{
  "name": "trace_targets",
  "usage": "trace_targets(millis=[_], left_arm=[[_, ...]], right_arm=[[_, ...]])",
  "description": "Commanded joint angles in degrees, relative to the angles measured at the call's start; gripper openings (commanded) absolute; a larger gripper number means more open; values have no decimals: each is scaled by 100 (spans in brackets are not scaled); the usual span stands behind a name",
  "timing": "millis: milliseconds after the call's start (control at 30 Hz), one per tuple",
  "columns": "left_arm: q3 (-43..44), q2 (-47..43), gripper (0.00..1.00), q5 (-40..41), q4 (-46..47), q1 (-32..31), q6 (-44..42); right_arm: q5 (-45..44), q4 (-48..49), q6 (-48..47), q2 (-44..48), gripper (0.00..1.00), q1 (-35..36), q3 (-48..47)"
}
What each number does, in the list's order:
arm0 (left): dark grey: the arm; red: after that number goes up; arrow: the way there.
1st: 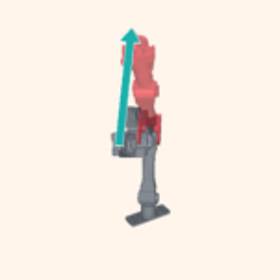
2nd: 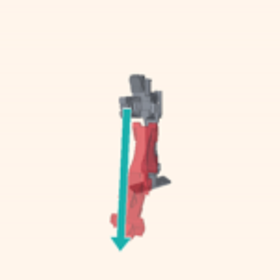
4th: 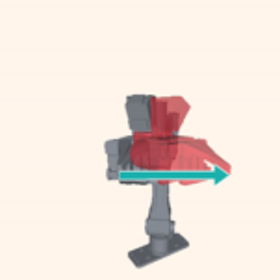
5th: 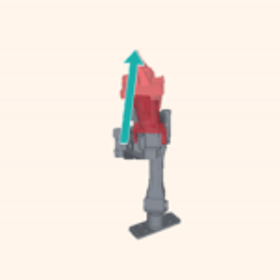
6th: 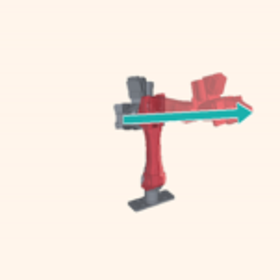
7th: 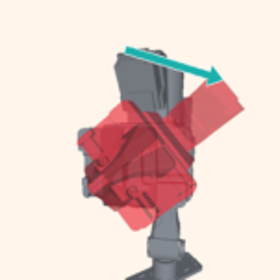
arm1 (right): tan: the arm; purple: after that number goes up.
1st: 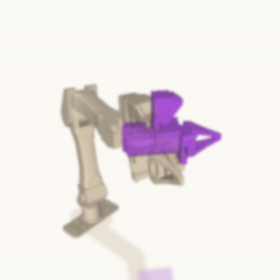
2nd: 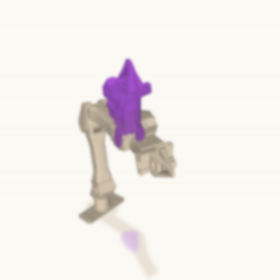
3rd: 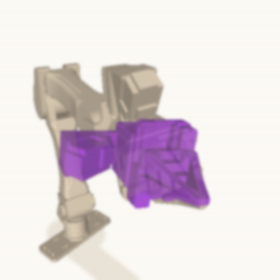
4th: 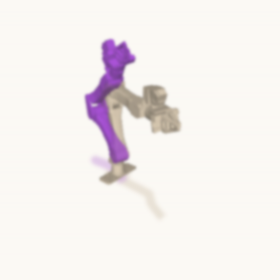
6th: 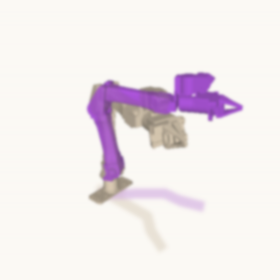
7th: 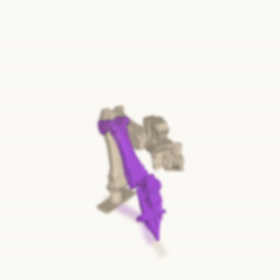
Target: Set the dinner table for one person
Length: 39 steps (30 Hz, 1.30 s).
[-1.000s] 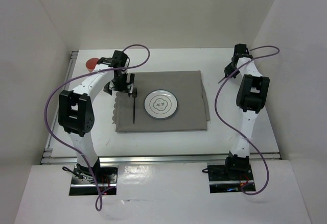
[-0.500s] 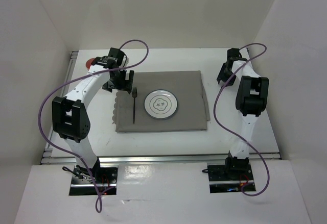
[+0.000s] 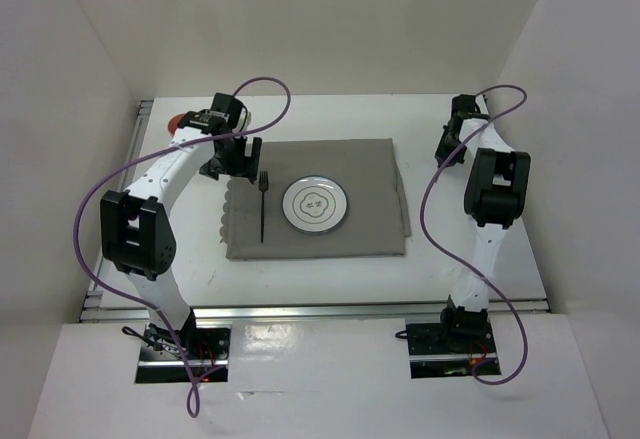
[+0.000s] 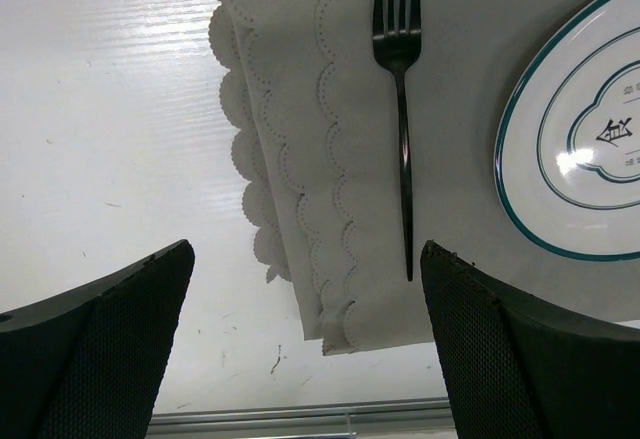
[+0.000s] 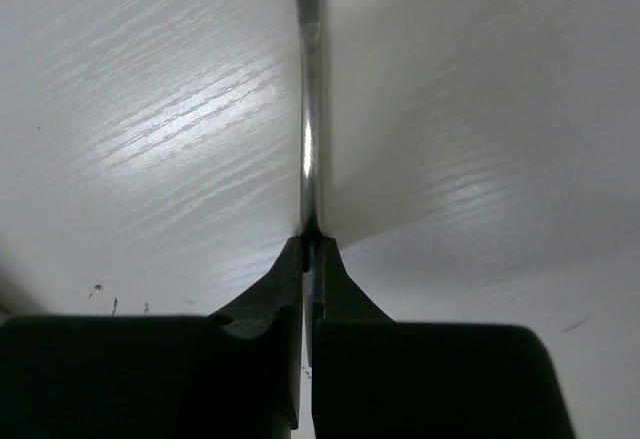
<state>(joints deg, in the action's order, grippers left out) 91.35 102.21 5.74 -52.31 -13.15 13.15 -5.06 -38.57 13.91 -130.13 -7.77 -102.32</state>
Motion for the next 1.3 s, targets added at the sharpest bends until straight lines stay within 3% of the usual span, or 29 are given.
trace_targets(millis=[0, 333, 467, 700, 933, 1033, 1267], left_arm=[[58, -246, 100, 68, 11, 49, -137], [58, -404, 100, 7, 63, 286, -190], [58, -509, 100, 6, 63, 453, -190], [-179, -668, 100, -99, 125, 647, -190], [-231, -720, 100, -161, 125, 752, -190], [-232, -720, 100, -213, 125, 752, -190], [-232, -720, 100, -213, 125, 857, -190]], right_arm=[[128, -397, -65, -664, 0, -49, 784], [-452, -230, -11, 1760, 0, 477, 1398], [-688, -282, 304, 2840, 0, 1573, 2066], [-760, -283, 1314, 3738, 0, 2804, 2884], [-356, 119, 1896, 3881, 0, 3519, 3692], [30, 525, 1370, 3584, 0, 3519, 3912], [-23, 559, 1114, 2958, 0, 3519, 3605]])
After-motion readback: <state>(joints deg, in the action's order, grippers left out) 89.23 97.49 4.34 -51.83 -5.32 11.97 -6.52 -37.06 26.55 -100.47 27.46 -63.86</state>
